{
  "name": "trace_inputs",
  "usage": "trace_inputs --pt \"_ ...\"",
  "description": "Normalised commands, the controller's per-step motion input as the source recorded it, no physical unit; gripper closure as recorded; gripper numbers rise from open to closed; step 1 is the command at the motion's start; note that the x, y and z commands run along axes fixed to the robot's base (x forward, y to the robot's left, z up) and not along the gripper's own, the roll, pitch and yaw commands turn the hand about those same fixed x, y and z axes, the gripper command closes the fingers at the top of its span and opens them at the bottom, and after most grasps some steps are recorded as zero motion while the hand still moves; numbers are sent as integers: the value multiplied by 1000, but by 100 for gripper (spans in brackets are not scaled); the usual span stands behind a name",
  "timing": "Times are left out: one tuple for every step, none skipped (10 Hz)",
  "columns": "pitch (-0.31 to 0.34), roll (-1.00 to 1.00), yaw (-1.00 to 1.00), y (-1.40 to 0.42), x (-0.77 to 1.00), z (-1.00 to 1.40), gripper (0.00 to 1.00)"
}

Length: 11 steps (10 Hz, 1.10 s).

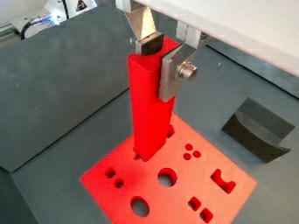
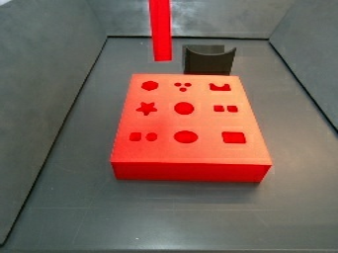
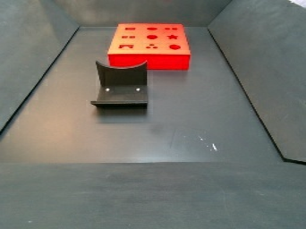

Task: Insert the arch object.

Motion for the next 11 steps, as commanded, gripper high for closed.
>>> trace_inputs --pt "0 0 -37 71 20 0 100" --pt "17 -37 -500 474 343 0 100" --pt "4 -1 -657 351 400 0 100" --pt "7 0 -709 306 420 0 100" --pt "31 0 -720 300 363 0 100" --pt "66 70 -751 240 217 -109 100" --pt "90 124 -734 223 180 -189 100" --pt "96 137 -720 220 180 -211 100" --pt "96 137 -720 220 180 -211 100" --pt "97 140 -717 217 180 -214 100" --pt "86 140 -737 203 160 -197 100"
